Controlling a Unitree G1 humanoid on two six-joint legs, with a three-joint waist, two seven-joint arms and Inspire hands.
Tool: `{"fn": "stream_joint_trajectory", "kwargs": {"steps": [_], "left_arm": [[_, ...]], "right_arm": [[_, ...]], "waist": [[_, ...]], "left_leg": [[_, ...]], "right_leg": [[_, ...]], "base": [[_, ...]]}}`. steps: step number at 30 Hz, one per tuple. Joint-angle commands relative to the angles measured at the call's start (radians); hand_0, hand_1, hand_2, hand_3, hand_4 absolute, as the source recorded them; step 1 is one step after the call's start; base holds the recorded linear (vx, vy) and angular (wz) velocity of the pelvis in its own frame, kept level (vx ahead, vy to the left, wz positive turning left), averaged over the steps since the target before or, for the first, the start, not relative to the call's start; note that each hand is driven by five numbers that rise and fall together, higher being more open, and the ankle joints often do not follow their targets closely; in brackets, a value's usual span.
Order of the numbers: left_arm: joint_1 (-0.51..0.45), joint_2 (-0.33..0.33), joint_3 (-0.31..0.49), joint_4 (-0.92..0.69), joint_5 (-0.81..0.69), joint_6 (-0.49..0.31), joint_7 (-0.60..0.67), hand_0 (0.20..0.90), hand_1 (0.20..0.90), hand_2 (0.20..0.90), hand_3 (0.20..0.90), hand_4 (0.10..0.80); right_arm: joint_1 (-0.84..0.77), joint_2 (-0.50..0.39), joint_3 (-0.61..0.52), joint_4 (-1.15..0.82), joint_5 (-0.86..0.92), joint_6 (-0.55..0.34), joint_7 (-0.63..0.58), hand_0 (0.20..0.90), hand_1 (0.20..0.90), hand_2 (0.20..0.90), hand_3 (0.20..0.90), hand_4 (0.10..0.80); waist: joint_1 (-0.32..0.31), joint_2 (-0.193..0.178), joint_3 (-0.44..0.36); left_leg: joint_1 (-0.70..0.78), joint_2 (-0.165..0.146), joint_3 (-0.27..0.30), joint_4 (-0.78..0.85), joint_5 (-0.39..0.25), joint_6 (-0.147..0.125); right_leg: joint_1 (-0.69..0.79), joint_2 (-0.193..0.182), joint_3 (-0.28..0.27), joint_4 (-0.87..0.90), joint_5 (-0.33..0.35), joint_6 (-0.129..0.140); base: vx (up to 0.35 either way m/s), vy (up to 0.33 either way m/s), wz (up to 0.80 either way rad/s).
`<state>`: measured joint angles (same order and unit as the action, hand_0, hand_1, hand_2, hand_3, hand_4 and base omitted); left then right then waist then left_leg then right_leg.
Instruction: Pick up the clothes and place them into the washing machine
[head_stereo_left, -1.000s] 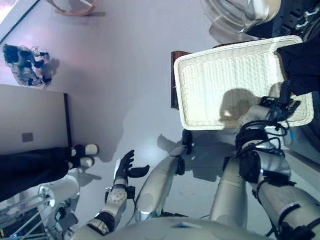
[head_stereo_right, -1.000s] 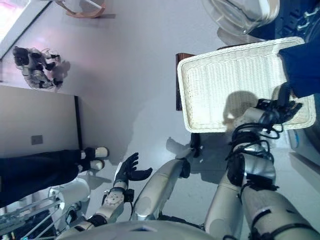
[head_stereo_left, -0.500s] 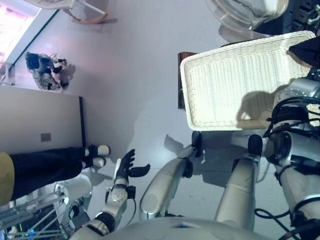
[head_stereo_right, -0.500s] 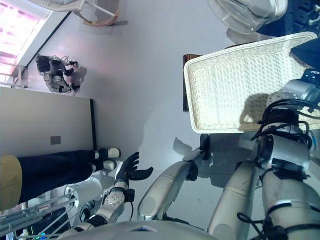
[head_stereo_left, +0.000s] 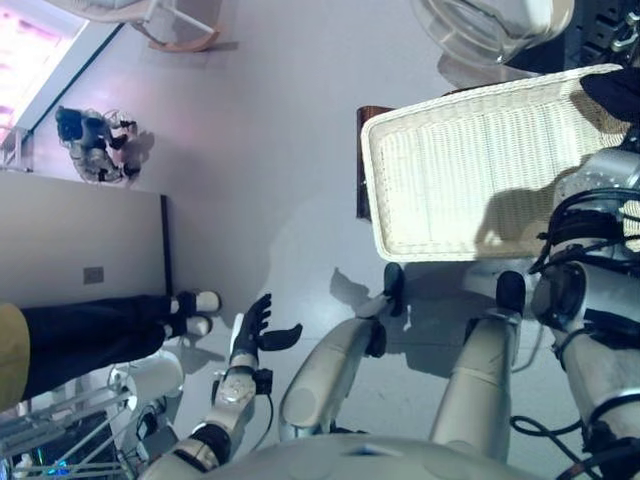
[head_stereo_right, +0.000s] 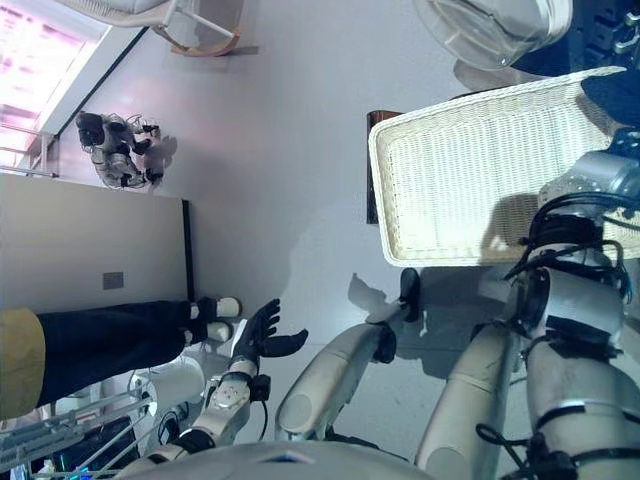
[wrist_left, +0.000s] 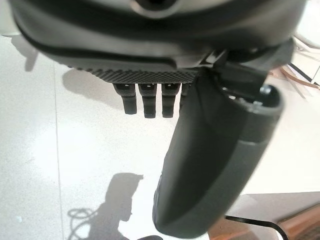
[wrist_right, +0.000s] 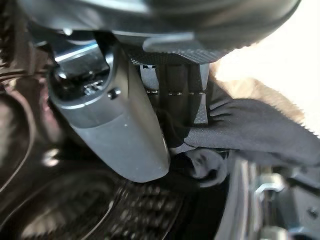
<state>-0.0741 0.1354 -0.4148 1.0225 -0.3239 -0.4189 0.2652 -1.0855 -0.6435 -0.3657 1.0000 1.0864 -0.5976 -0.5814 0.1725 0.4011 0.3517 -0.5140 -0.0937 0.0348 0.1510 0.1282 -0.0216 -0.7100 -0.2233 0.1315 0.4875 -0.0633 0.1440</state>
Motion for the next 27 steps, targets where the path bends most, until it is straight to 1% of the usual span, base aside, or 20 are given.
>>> {"fn": "stream_joint_trajectory", "kwargs": {"steps": [1,4,5,6,7,9,10,11,12,13,15,18,20,21,25,27], "left_arm": [[0.042,0.098,0.067,0.028,-0.050,-0.050,0.023,0.900,0.900,0.900,0.900,0.800],[0.047,0.107,0.068,0.008,-0.065,-0.057,0.023,0.900,0.900,0.900,0.900,0.800],[0.049,0.110,0.063,0.003,-0.066,-0.060,0.026,0.900,0.900,0.900,0.900,0.800],[0.049,0.110,0.059,-0.001,-0.065,-0.062,0.026,0.900,0.900,0.900,0.900,0.800],[0.049,0.109,0.058,0.002,-0.061,-0.058,0.027,0.900,0.900,0.900,0.900,0.800],[0.048,0.104,0.053,0.010,-0.050,-0.055,0.034,0.900,0.900,0.900,0.900,0.800],[0.049,0.097,0.052,0.016,-0.047,-0.053,0.033,0.900,0.900,0.900,0.900,0.800],[0.050,0.093,0.054,0.017,-0.049,-0.053,0.033,0.900,0.900,0.900,0.900,0.800],[0.051,0.083,0.057,0.021,-0.049,-0.052,0.028,0.900,0.900,0.900,0.900,0.800],[0.052,0.084,0.057,0.021,-0.049,-0.053,0.028,0.900,0.900,0.900,0.900,0.800],[0.045,0.080,0.062,0.027,-0.050,-0.049,0.026,0.900,0.900,0.900,0.900,0.800],[0.035,0.075,0.060,0.038,-0.041,-0.039,0.020,0.900,0.900,0.900,0.900,0.800],[0.029,0.074,0.063,0.040,-0.038,-0.035,0.018,0.900,0.900,0.900,0.900,0.800],[0.027,0.071,0.061,0.037,-0.034,-0.035,0.015,0.900,0.900,0.900,0.900,0.800],[0.028,0.074,0.061,0.027,-0.024,-0.035,0.017,0.900,0.900,0.900,0.900,0.800],[0.028,0.076,0.061,0.027,-0.021,-0.035,0.018,0.900,0.900,0.900,0.900,0.800]], "right_arm": [[-0.083,-0.171,0.189,-0.257,-0.198,-0.091,-0.015,0.300,0.300,0.300,0.300,0.400],[-0.120,-0.225,0.194,-0.312,-0.231,-0.119,-0.061,0.300,0.300,0.300,0.300,0.400],[-0.128,-0.228,0.196,-0.334,-0.248,-0.130,-0.086,0.300,0.300,0.300,0.300,0.400],[-0.122,-0.224,0.194,-0.331,-0.261,-0.122,-0.096,0.368,0.368,0.368,0.368,0.445],[-0.110,-0.221,0.203,-0.303,-0.265,-0.104,-0.096,0.900,0.900,0.900,0.900,0.800],[-0.095,-0.190,0.219,-0.257,-0.282,-0.056,-0.101,0.900,0.900,0.900,0.900,0.800],[-0.067,-0.148,0.207,-0.220,-0.268,-0.042,-0.083,0.900,0.900,0.900,0.900,0.800],[-0.061,-0.135,0.197,-0.221,-0.263,-0.039,-0.072,0.900,0.900,0.900,0.900,0.800],[-0.039,-0.102,0.179,-0.168,-0.244,-0.025,-0.049,0.900,0.900,0.900,0.900,0.800],[-0.039,-0.103,0.178,-0.163,-0.235,-0.027,-0.039,0.900,0.900,0.900,0.900,0.800],[-0.038,-0.078,0.184,-0.110,-0.202,-0.019,-0.020,0.900,0.900,0.900,0.900,0.800],[-0.020,-0.031,0.190,-0.049,-0.165,0.010,0.021,0.900,0.900,0.900,0.900,0.800],[-0.003,-0.008,0.189,-0.042,-0.152,0.017,0.044,0.900,0.900,0.900,0.900,0.800],[0.017,0.013,0.174,-0.034,-0.129,0.017,0.058,0.900,0.900,0.900,0.900,0.800],[0.042,0.040,0.158,-0.031,-0.109,0.012,0.070,0.900,0.900,0.900,0.900,0.800],[0.050,0.050,0.153,-0.023,-0.101,0.012,0.073,0.900,0.900,0.900,0.900,0.800]], "waist": [[0.020,0.010,-0.111],[0.022,0.022,-0.117],[0.022,0.029,-0.117],[0.021,0.033,-0.115],[0.022,0.034,-0.114],[0.021,0.040,-0.111],[0.021,0.045,-0.111],[0.023,0.048,-0.113],[0.026,0.054,-0.116],[0.027,0.053,-0.117],[0.033,0.056,-0.116],[0.034,0.050,-0.109],[0.032,0.043,-0.102],[0.031,0.037,-0.095],[0.031,0.024,-0.080],[0.029,0.017,-0.079]], "left_leg": [[-0.048,-0.057,0.001,0.006,-0.046,-0.008],[-0.051,-0.064,-0.005,0.004,-0.041,-0.009],[-0.052,-0.067,-0.006,0.004,-0.039,-0.010],[-0.052,-0.068,-0.007,0.004,-0.037,-0.011],[-0.053,-0.069,-0.007,0.004,-0.036,-0.010],[-0.051,-0.072,-0.002,0.000,-0.036,-0.007],[-0.052,-0.074,0.001,-0.001,-0.037,-0.004],[-0.055,-0.073,0.003,-0.001,-0.036,-0.003],[-0.053,-0.075,0.003,0.000,-0.038,-0.001],[-0.053,-0.075,0.003,0.000,-0.038,-0.001],[-0.054,-0.070,0.004,-0.001,-0.032,0.000],[-0.054,-0.069,0.007,0.003,-0.033,0.003],[-0.054,-0.067,0.008,0.005,-0.035,0.004],[-0.052,-0.070,0.003,0.010,-0.042,0.004],[-0.061,-0.067,0.002,0.018,-0.035,0.003],[-0.057,-0.070,0.001,0.021,-0.043,0.004]], "right_leg": [[0.087,0.059,-0.011,-0.046,-0.064,-0.100],[0.079,0.055,-0.011,-0.035,-0.070,-0.101],[0.076,0.054,-0.011,-0.031,-0.072,-0.102],[0.073,0.054,-0.010,-0.026,-0.073,-0.103],[0.070,0.053,-0.009,-0.022,-0.073,-0.102],[0.065,0.054,-0.004,-0.020,-0.068,-0.100],[0.064,0.054,-0.002,-0.022,-0.068,-0.099],[0.062,0.055,-0.001,-0.025,-0.065,-0.099],[0.065,0.051,0.001,-0.025,-0.066,-0.098],[0.065,0.051,0.001,-0.026,-0.066,-0.098],[0.065,0.054,0.000,-0.030,-0.056,-0.098],[0.069,0.054,-0.002,-0.031,-0.050,-0.097],[0.072,0.055,-0.004,-0.031,-0.050,-0.098],[0.079,0.051,-0.009,-0.029,-0.061,-0.099],[0.081,0.057,-0.017,-0.029,-0.049,-0.102],[0.086,0.054,-0.018,-0.026,-0.060,-0.103]], "base": [[0.020,0.018,0.04],[0.004,0.004,0.01],[0.000,0.000,0.00],[0.000,0.000,0.00],[0.004,0.013,0.04],[0.010,0.031,0.03],[0.007,0.037,0.00],[0.023,0.052,-0.03],[0.019,0.038,-0.02],[0.020,0.037,-0.02],[-0.015,0.009,-0.01],[-0.010,0.005,-0.01],[0.000,0.000,0.00],[0.008,-0.015,0.03],[-0.017,-0.014,0.06],[0.019,0.003,0.04]]}}
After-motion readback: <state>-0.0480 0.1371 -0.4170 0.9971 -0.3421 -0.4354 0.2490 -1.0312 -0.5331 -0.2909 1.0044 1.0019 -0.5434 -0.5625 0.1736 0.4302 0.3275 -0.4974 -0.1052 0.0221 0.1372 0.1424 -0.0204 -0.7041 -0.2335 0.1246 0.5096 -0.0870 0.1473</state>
